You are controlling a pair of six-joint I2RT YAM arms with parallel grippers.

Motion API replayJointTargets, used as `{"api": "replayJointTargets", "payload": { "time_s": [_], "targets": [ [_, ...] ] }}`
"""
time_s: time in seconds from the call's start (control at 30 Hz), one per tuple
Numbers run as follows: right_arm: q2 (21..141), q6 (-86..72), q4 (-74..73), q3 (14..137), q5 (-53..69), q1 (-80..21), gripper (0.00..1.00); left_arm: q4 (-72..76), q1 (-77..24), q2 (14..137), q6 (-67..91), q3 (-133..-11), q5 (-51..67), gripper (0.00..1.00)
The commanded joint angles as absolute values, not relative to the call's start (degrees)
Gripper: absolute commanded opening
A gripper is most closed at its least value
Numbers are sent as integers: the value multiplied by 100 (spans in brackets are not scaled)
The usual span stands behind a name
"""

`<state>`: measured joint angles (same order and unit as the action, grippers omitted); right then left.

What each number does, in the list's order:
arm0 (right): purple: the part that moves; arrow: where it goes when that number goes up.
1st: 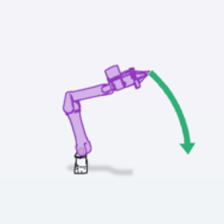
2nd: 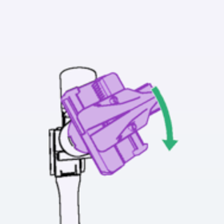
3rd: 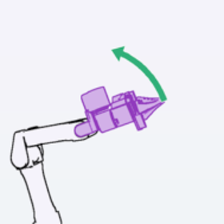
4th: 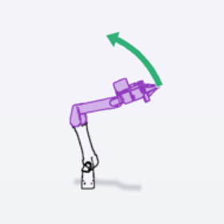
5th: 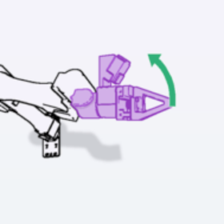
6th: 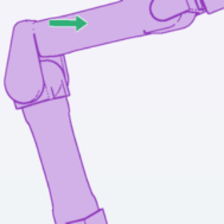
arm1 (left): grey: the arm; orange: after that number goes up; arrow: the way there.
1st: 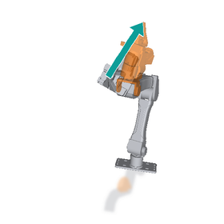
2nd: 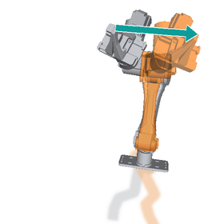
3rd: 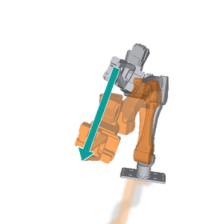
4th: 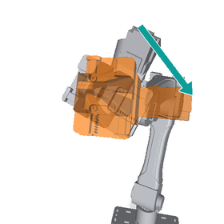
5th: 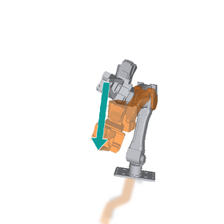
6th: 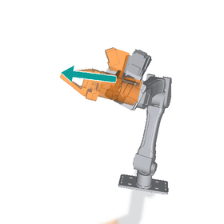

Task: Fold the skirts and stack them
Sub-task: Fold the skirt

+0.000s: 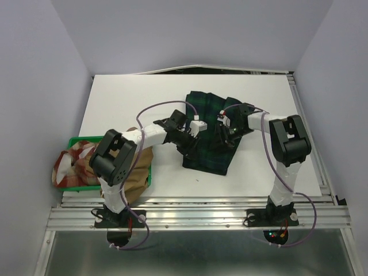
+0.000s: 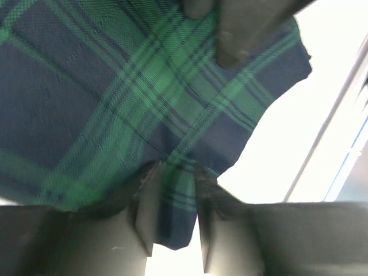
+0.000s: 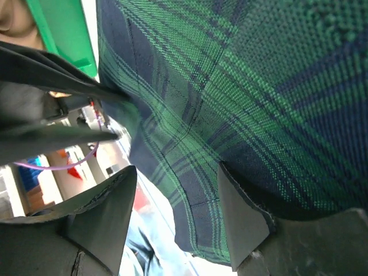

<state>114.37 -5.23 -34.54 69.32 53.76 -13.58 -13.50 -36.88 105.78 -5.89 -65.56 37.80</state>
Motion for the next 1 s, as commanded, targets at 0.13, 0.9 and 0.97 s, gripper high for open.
{"api": "replayJointTargets", "payload": {
  "time_s": [0.13, 0.9, 0.97],
  "targets": [
    [11532, 193, -3691, 7136, 4808, -1406, 64, -1591, -4103, 8545, -2288, -6005, 1128, 72],
    [11768, 202, -3779, 7295, 4447, -1406, 64, 2733, -6354, 8375, -5888, -2821, -1907, 98],
    [11830, 202, -3779, 7312, 4456, -1406, 64, 2856, -6494, 8586, -5950, -2856, -1872, 98]
  ]
}}
